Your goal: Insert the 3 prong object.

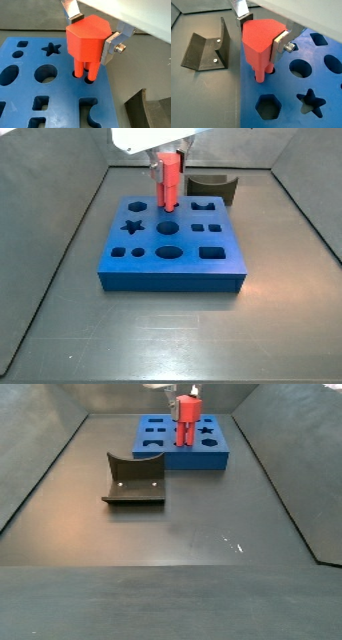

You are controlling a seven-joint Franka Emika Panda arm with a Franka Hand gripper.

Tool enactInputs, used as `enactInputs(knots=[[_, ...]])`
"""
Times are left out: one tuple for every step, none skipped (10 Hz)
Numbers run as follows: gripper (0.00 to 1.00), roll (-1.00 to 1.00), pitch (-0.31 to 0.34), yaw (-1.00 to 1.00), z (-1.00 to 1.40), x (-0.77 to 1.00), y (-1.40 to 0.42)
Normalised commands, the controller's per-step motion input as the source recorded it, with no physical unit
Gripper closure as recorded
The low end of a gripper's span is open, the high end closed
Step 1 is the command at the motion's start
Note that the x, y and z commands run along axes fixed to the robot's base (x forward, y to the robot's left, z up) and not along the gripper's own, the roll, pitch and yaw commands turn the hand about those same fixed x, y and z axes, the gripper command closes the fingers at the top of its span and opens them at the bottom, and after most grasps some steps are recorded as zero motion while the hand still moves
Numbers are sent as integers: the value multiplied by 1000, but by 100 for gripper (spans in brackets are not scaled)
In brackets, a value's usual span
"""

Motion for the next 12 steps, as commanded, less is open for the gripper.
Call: enactInputs(knots=[[100,-100,0,-734,-211,23,0],[100,-134,0,-889,-243,46,0],[100,-119,0,-880,-369,46,0],[100,-136,-17,-794,-391,63,0],[100,-61,-26,-466,-354,63,-46],[100,-4,-46,0,-300,0,-6],[100,0,-57,0,-317,0,0],[100,30,-99,66,-420,-60,0],[100,63,-120,63,-540,-69,-6],[100,116,-93,74,-514,-49,-63],[100,223,-40,149,-386,-43,-131],[100,297,13,123,-100,0,-69]])
